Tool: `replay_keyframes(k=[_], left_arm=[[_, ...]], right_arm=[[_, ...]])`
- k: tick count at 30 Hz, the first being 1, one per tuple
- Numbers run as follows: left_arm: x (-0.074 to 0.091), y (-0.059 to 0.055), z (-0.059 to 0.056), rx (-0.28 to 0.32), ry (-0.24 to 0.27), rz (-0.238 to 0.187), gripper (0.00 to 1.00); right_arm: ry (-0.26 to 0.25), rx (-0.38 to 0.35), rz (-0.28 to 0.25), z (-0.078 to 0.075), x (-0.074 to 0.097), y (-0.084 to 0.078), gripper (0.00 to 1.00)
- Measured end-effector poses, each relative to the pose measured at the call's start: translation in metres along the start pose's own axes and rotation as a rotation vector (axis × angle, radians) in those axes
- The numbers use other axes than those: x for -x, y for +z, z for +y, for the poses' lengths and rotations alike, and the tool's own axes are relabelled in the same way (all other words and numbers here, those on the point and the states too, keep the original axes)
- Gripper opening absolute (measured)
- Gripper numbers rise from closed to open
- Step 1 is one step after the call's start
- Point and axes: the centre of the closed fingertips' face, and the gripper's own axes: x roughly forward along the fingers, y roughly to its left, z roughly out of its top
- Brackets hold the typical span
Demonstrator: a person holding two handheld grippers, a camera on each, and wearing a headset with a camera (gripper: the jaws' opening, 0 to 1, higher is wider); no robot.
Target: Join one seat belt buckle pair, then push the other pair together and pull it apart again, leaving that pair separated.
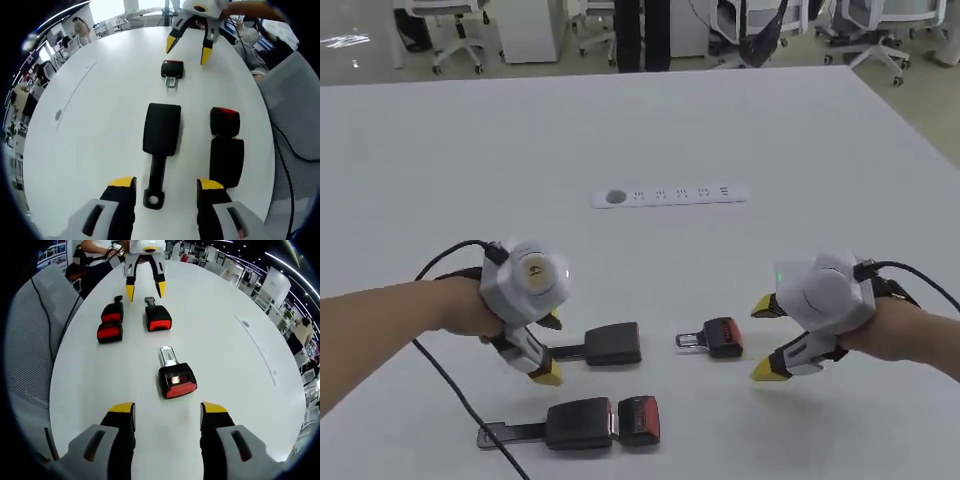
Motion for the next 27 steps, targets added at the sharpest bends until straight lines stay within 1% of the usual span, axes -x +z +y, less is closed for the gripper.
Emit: replay_keyframes(k=[2,3,4,5,6,7,9,10,11,12,13,14,15,16,17,19,20,21,22,23,24,25,27], left_arm=[[0.002,-0.004,-0.002,0.019,0.004,-0.016,0.49],[0.003,-0.006,-0.003,0.036,0.013,-0.033,0.5],[0.007,-0.005,-0.009,0.044,0.015,-0.04,0.5],[0.01,-0.006,-0.013,0.062,0.023,-0.058,0.5],[0.009,-0.011,-0.009,0.072,0.027,-0.071,0.51],[0.01,-0.015,-0.01,0.092,0.031,-0.086,0.52],[0.013,-0.017,-0.015,0.112,0.042,-0.105,0.53],[0.013,-0.022,-0.013,0.131,0.052,-0.119,0.54],[0.014,-0.025,-0.014,0.142,0.055,-0.13,0.54],[0.015,-0.03,-0.019,0.161,0.055,-0.13,0.54],[0.016,-0.034,-0.02,0.18,0.064,-0.131,0.55],[0.02,-0.032,-0.03,0.187,0.068,-0.142,0.56],[0.021,-0.033,-0.033,0.197,0.068,-0.149,0.57],[0.019,-0.04,-0.032,0.22,0.076,-0.167,0.57],[0.02,-0.043,-0.034,0.233,0.082,-0.181,0.59],[0.024,-0.041,-0.038,0.272,0.099,-0.229,0.62],[0.026,-0.039,-0.045,0.287,0.099,-0.258,0.62],[0.028,-0.04,-0.049,0.292,0.105,-0.27,0.62],[0.029,-0.041,-0.052,0.301,0.113,-0.292,0.63],[0.03,-0.042,-0.056,0.306,0.116,-0.302,0.63],[0.032,-0.04,-0.062,0.317,0.12,-0.321,0.64],[0.033,-0.038,-0.065,0.324,0.124,-0.338,0.66],[0.033,-0.044,-0.068,0.33,0.135,-0.363,0.66]], right_arm=[[-0.009,-0.007,0.002,0.002,0.004,-0.003,0.51],[-0.011,-0.013,0.001,0.003,0.006,-0.004,0.52],[-0.015,-0.023,-0.003,0.003,0.007,-0.005,0.52],[-0.02,-0.031,-0.012,0.004,0.009,-0.004,0.53],[-0.024,-0.034,-0.014,0.005,0.011,-0.005,0.54],[-0.03,-0.039,-0.019,0.005,0.011,-0.007,0.54],[-0.035,-0.053,-0.029,0.009,0.015,-0.005,0.55],[-0.039,-0.063,-0.037,0.012,0.018,-0.004,0.56],[-0.039,-0.067,-0.04,0.012,0.017,-0.006,0.57],[-0.045,-0.075,-0.043,0.013,0.016,-0.009,0.58],[-0.047,-0.081,-0.046,0.014,0.015,-0.009,0.58],[-0.054,-0.093,-0.055,0.015,0.017,-0.01,0.59],[-0.06,-0.101,-0.061,0.017,0.019,-0.009,0.6],[-0.066,-0.111,-0.068,0.019,0.021,-0.01,0.61],[-0.07,-0.115,-0.071,0.02,0.022,-0.009,0.61],[-0.083,-0.134,-0.096,0.025,0.024,-0.007,0.62],[-0.091,-0.145,-0.106,0.028,0.025,-0.007,0.62],[-0.094,-0.15,-0.113,0.031,0.026,-0.006,0.62],[-0.102,-0.158,-0.121,0.034,0.027,-0.006,0.62],[-0.109,-0.17,-0.128,0.034,0.026,-0.009,0.63],[-0.115,-0.183,-0.141,0.037,0.025,-0.009,0.64],[-0.122,-0.187,-0.15,0.037,0.025,-0.01,0.65],[-0.13,-0.201,-0.162,0.042,0.024,-0.011,0.65]])
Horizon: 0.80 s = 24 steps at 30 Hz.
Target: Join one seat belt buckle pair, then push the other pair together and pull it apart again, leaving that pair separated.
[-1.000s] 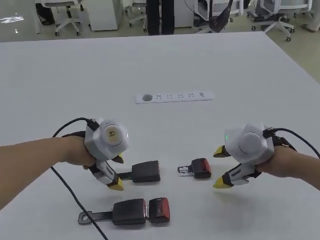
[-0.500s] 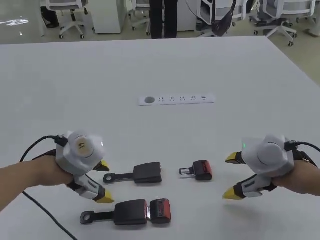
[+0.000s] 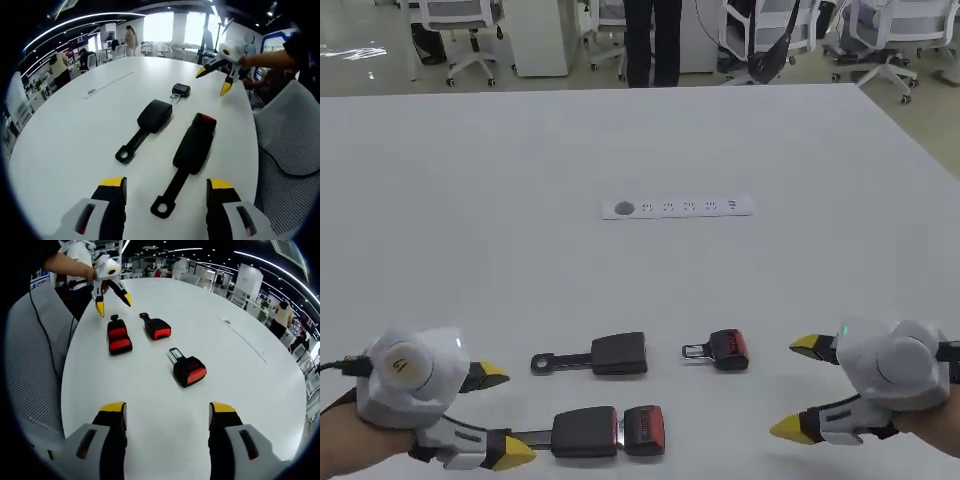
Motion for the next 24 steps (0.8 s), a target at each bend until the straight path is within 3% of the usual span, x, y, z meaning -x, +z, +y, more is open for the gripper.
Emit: replay_keyframes(k=[2,3,6,11,17,24], left_arm=[[0.003,0.002,-0.008,0.016,0.022,-0.033,0.68],[0.003,-0.003,-0.006,0.016,0.026,-0.041,0.7],[0.004,-0.005,-0.019,0.032,0.042,-0.074,0.73],[0.003,-0.01,-0.032,0.045,0.062,-0.093,0.8],[0.009,0.0,-0.027,0.081,0.128,-0.156,0.88],[0.012,0.008,-0.028,0.09,0.139,-0.19,0.9]], right_arm=[[-0.012,-0.013,-0.011,0.008,0.004,0.004,0.67],[-0.02,-0.015,-0.019,0.011,0.006,0.005,0.67],[-0.047,-0.057,-0.055,0.014,0.008,0.006,0.69],[-0.071,-0.09,-0.078,0.017,0.01,0.003,0.74],[-0.122,-0.14,-0.132,0.024,0.023,0.014,0.81],[-0.141,-0.176,-0.169,0.035,0.027,0.021,0.86]])
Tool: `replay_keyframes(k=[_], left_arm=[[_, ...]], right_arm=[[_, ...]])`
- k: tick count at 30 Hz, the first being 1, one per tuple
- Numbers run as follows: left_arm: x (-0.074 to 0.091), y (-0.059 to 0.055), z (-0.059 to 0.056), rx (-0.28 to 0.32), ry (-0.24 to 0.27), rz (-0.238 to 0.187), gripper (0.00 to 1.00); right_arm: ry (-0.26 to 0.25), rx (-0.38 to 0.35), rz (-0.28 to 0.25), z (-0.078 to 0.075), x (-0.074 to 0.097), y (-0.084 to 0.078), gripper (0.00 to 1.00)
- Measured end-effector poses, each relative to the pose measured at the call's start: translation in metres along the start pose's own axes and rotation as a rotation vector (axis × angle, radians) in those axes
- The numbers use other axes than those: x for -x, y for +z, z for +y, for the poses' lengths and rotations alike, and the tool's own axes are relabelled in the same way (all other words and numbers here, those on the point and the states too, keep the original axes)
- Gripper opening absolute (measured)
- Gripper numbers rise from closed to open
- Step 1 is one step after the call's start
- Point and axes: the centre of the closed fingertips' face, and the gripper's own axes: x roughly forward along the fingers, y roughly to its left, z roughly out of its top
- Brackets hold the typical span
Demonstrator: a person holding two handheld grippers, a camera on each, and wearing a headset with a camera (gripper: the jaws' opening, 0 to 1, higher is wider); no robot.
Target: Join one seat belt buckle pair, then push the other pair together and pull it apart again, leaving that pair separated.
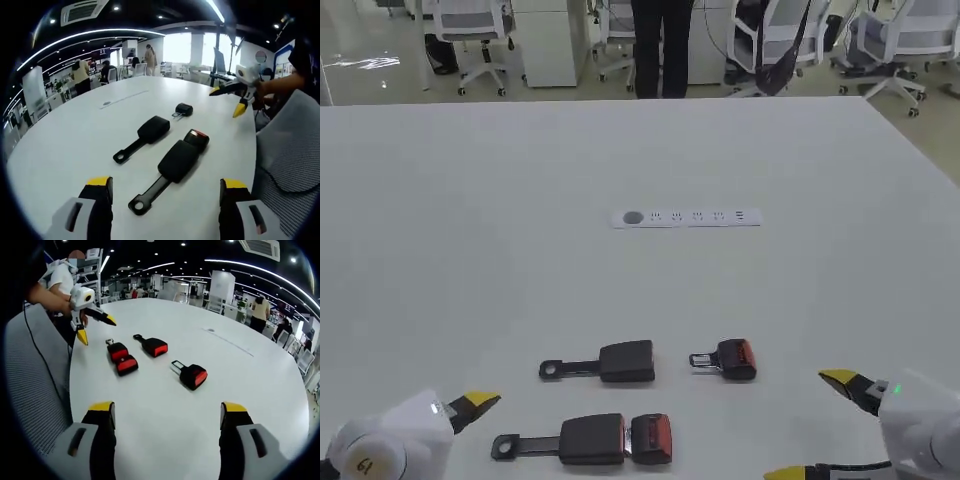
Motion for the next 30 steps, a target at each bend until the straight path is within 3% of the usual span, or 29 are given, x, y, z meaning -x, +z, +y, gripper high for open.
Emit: replay_keyframes(k=[4,12,18,23,26,30], left_arm=[[0.0,0.002,-0.005,0.004,-0.004,-0.022,0.91],[0.003,-0.001,0.001,0.06,0.006,-0.073,1.0],[0.004,0.006,-0.003,0.058,0.015,-0.093,1.0],[0.005,0.002,0.007,0.06,0.038,-0.109,1.0],[0.006,0.008,0.005,0.08,0.035,-0.138,1.0],[0.005,0.005,0.003,0.05,0.029,-0.122,1.0]], right_arm=[[-0.01,-0.029,-0.03,0.002,0.0,-0.001,0.95],[-0.035,-0.037,-0.069,0.009,-0.002,0.005,0.99],[-0.034,-0.054,-0.108,0.015,-0.002,0.011,0.99],[-0.044,-0.061,-0.135,0.017,0.001,0.015,1.0],[-0.046,-0.06,-0.139,0.016,0.002,0.014,1.0],[-0.05,-0.069,-0.142,0.016,0.004,0.015,1.0]])
